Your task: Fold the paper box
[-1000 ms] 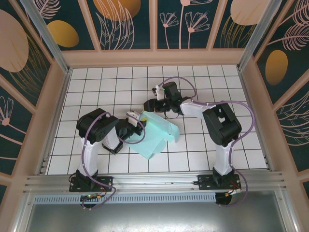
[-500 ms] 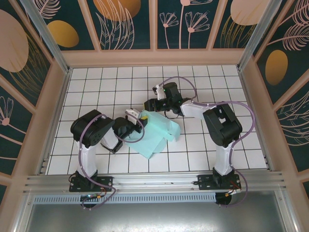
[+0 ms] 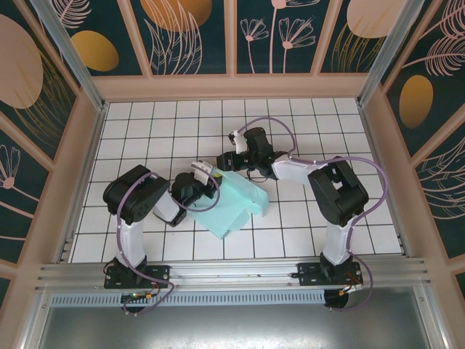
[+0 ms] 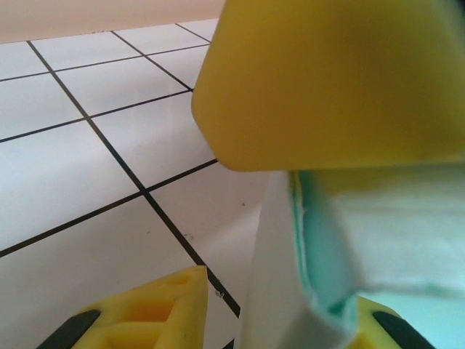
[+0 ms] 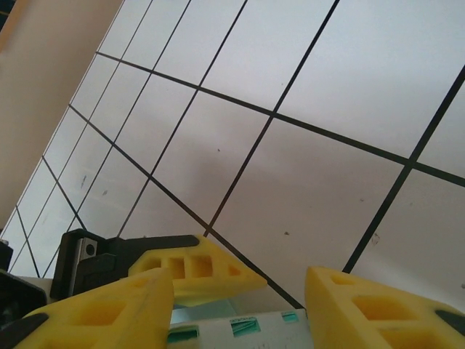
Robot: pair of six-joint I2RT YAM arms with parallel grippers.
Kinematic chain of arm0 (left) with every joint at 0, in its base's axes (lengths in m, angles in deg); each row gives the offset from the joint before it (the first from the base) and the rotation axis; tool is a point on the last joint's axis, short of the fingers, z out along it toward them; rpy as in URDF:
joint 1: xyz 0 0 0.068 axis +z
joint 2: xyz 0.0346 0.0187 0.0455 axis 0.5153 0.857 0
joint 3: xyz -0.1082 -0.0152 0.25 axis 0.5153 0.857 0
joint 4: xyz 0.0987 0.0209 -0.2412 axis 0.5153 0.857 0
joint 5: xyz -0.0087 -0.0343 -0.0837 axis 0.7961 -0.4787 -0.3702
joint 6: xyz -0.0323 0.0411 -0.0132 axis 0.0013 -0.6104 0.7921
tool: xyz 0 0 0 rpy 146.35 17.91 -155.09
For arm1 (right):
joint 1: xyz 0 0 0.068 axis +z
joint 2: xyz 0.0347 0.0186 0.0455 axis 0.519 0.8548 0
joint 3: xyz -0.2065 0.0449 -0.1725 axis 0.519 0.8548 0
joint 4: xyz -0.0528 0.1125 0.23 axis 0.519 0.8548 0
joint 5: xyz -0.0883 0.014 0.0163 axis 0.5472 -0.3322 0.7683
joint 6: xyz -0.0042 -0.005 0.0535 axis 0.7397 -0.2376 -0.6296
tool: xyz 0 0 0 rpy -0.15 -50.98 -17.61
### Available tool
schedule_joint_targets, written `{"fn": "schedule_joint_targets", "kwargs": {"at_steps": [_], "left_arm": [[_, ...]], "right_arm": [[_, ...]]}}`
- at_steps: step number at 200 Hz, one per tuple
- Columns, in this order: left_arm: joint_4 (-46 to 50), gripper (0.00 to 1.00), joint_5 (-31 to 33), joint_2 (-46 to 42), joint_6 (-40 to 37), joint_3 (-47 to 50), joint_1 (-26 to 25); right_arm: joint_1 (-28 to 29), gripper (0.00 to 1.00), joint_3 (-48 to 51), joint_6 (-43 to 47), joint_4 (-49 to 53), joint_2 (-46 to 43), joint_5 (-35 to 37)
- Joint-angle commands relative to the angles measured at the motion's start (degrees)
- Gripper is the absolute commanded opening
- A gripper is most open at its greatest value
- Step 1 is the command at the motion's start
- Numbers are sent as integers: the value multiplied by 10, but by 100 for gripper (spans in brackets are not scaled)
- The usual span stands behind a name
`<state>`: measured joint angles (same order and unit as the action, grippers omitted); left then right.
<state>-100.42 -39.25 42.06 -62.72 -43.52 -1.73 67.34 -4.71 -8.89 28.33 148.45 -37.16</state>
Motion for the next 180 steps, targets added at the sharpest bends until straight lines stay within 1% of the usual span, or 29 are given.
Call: {"fn": "schedule_joint_targets", "kwargs": {"at_steps": [1,18,41,45,48,55,73,99,112,122,133,180], "left_arm": [[22,24,15,12,-6,-27,2],[34,21,21,15,-5,-36,2],[36,13,23,15,-3,-40,2],[38,11,23,15,-3,-40,2],[38,6,23,16,-4,-41,2],[39,0,22,16,-4,-41,2],[41,0,17,18,-7,-41,2],[41,0,29,15,-5,-38,2],[31,18,46,12,2,-33,2],[18,28,58,11,6,-28,2],[12,29,62,8,8,-25,1],[-16,30,58,-15,19,-23,2]], "right_arm": [[18,51,27,26,84,9,14],[23,51,27,27,85,12,13],[26,51,28,26,87,14,16],[26,51,28,24,86,13,16],[27,51,29,23,86,14,16],[27,51,29,22,85,13,18],[26,52,26,22,86,11,21],[26,53,21,22,84,7,23],[25,53,19,21,84,7,21],[24,53,21,22,83,7,20],[23,53,24,20,81,8,19],[20,53,32,11,74,5,13]]}}
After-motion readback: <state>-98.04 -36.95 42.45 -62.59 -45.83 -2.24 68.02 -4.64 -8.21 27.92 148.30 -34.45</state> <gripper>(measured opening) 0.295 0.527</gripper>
